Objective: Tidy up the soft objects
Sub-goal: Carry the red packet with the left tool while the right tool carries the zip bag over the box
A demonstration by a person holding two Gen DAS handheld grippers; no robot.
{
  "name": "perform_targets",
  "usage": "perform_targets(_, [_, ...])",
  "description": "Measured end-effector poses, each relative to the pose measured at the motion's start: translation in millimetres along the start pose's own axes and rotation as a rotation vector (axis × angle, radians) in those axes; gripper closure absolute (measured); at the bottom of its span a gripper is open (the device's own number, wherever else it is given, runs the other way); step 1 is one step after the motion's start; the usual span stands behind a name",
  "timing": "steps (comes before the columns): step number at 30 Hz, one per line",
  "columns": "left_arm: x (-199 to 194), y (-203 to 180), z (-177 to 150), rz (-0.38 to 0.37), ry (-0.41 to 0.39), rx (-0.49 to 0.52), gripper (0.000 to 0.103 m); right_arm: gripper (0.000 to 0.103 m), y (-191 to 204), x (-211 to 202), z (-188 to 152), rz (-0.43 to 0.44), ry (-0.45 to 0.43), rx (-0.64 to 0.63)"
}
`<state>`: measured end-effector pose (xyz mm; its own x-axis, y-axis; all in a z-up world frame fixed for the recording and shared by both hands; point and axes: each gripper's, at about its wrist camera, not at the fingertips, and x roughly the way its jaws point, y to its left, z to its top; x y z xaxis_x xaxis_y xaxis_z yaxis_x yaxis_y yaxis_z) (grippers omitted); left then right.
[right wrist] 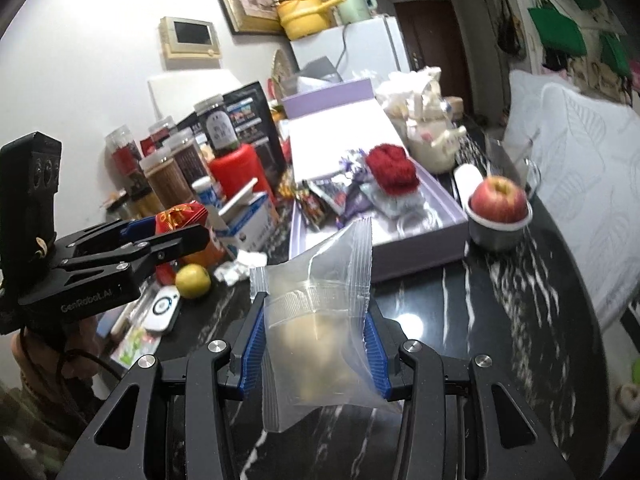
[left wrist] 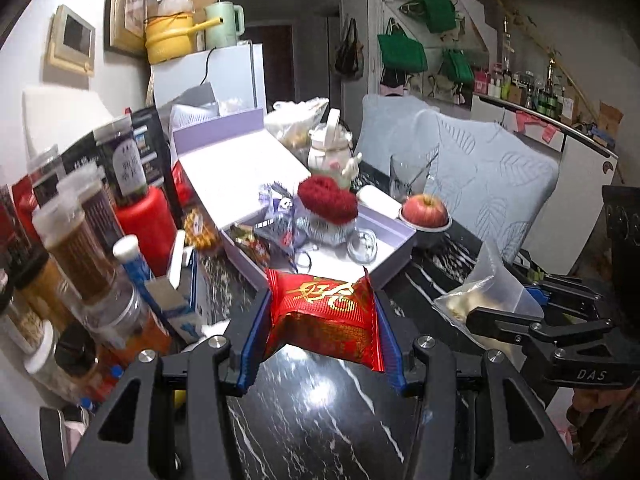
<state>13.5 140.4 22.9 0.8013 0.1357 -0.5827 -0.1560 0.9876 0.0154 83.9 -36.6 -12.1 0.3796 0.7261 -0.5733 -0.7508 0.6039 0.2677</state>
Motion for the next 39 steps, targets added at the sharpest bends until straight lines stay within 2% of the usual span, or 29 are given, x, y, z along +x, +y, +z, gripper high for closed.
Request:
perform_targets(12, [26.7, 14.1, 51.4, 0.008, -0.058, 0.003, 0.054, 0.059, -11.0, 25.1, 66.8, 0.006, -0.04, -0.05])
perform_targets(26, [106.9, 45.1, 107.1, 0.055, -0.059, -0.002, 0.054, 0.059, -44.8, 100.6, 141.8, -0.009, -0.048, -0.085])
perform_targets(31, [134.5, 53.4, 119.8, 0.065, -0.05, -0.004, 0.054, 0.059, -54.7, 128.9, 162.0, -0.006, -0.048, -0.095])
perform_targets(39, [172.6, 68.0, 135.3, 0.13, -0.07, -0.042, 0.054, 0.059, -71.4, 172.2, 184.2, 0.005, -0.036, -0.086])
